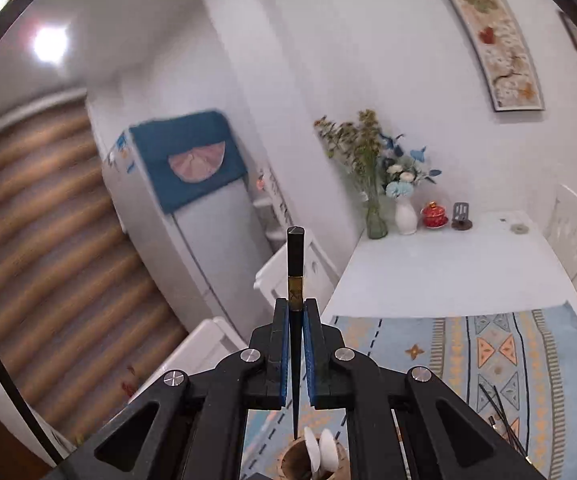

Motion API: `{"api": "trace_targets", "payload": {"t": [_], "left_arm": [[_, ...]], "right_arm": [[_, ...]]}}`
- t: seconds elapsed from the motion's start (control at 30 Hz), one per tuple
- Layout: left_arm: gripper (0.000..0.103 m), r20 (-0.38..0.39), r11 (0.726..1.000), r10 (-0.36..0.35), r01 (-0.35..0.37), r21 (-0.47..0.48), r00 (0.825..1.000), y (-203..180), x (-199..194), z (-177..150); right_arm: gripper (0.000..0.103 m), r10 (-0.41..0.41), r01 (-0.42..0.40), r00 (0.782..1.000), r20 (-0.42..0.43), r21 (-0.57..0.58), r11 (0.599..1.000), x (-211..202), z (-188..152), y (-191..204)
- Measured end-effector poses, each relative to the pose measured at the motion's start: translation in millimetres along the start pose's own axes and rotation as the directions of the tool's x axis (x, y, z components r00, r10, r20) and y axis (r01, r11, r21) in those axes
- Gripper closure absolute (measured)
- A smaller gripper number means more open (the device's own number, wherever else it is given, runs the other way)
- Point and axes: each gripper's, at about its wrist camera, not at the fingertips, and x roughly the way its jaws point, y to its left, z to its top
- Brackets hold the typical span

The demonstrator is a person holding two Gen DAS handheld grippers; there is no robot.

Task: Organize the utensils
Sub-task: 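Lower the chopstick into the wooden cup and open the right tool, then move the right tool back to a loose black chopstick on the cloth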

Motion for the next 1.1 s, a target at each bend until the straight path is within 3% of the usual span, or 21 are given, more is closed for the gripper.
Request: {"api": "trace_targets", "payload": {"t": [0.1, 0.27, 0.6, 0.67, 0.77, 0.93, 1.1], "left_arm": [[0.006, 0.0, 1.0, 0.0, 0.0, 0.0, 1.0, 0, 0, 0], [0.006, 0.0, 1.0, 0.0, 0.0, 0.0, 1.0, 0, 0, 0], [0.006, -0.001, 1.0, -0.001, 0.001, 0.0, 1.0, 0, -1, 0], [0.006, -0.001, 1.0, -0.001, 0.001, -0.001, 1.0, 0, -1, 0], [0.006, -0.002, 1.0, -0.001, 0.001, 0.0, 1.0, 0, 1, 0], [0.006, -0.002, 1.0, -0.002, 0.002, 0.0, 1.0, 0, 1, 0], [0.006, -0.002, 1.0, -0.004, 0.004, -0.001, 1.0, -2, 2, 0]], "right_arm": [[0.097, 0.008, -0.009, 0.999, -0.036, -0.018, 1.0, 20, -14, 11], [0.097, -0.044, 0.038, 0.995, -0.086, -0.078, 0.996, 50, -40, 21], [0.097, -0.078, 0.051, 0.985, -0.152, -0.175, 0.983, 71, -71, 35], [0.087, -0.078, 0.047, 0.979, -0.19, -0.165, 0.985, 72, -74, 33], [0.07, -0.077, 0.053, 0.974, -0.214, -0.115, 0.992, 65, -73, 21], [0.069, -0.085, 0.078, 0.987, -0.138, -0.052, 0.996, 27, -57, -1], [0.062, -0.172, 0.171, 0.98, -0.098, -0.021, 0.985, -7, -48, -27]]}}
